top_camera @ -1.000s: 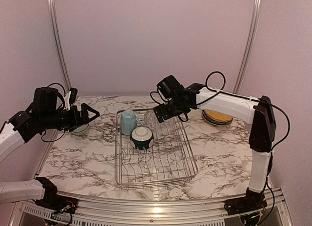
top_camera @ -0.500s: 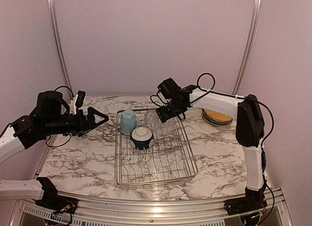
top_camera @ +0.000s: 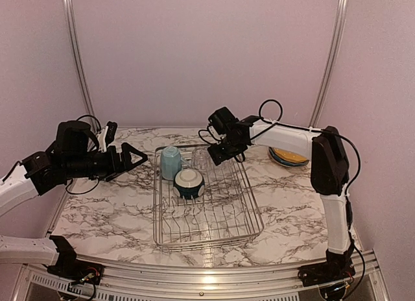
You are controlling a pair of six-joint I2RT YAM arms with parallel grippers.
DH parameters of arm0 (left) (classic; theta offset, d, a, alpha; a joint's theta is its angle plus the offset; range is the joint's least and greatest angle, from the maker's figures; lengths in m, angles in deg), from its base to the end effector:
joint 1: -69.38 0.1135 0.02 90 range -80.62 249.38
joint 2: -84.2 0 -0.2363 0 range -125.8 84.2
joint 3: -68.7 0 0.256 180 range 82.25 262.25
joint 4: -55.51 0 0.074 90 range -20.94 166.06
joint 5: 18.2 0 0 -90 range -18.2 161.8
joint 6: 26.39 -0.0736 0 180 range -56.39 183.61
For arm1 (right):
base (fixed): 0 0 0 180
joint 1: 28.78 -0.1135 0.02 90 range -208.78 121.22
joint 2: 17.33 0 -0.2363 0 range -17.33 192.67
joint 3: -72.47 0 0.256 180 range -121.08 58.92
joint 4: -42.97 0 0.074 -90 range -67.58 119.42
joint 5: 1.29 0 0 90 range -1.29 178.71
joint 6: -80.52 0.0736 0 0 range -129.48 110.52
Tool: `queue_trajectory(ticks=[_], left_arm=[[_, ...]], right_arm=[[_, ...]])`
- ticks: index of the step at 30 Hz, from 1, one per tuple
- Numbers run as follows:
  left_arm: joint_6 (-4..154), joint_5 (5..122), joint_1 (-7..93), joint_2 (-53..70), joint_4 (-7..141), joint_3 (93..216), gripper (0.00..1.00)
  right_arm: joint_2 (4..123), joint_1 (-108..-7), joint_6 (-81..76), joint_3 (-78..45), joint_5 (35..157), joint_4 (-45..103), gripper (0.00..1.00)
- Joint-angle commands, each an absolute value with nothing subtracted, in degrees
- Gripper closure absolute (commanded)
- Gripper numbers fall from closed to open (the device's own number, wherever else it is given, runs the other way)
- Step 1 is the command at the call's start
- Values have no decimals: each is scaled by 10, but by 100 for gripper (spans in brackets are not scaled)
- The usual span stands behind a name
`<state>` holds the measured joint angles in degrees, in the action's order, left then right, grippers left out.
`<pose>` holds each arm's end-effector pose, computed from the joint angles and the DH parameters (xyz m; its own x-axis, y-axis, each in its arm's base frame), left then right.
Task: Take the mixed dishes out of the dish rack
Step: Grab the cup from the dish rack, then pass from the right arm to the left
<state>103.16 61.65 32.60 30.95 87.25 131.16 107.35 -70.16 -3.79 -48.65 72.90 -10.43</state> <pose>0.2058 -0.1700 0.2877 -0.6949 -0.2631 -0.6692 0.3596 0.6788 -0.6402 0.3801 0.3082 0.1705 -0.6779 -0.4701 -0.5652 -0.4596 0.8711 -0.1732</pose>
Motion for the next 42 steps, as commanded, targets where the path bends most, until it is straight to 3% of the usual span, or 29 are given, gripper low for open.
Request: queue_trajectory(ticks=[1, 14, 20, 24, 27, 32, 42], left_arm=[[1023, 624, 325, 296, 858, 1328, 1], [1035, 626, 325, 269, 861, 1332, 1], [1038, 617, 325, 269, 845, 1334, 1], [1048, 590, 324, 267, 814, 1332, 1], [1064, 558, 324, 263, 772, 1326, 1], [1104, 508, 324, 253, 678, 1312, 1], [1279, 439, 277, 185, 354, 1261, 1]], right_arm=[[1013, -700, -29, -458, 735, -91, 59], [853, -702, 12, -377, 820, -31, 86], [741, -669, 103, -245, 1001, 105, 99], [663, -630, 223, -123, 1146, 274, 100], [619, -604, 360, -13, 1243, 479, 100], [613, -597, 548, 106, 1275, 759, 100], [621, -608, 602, 144, 1262, 828, 100]])
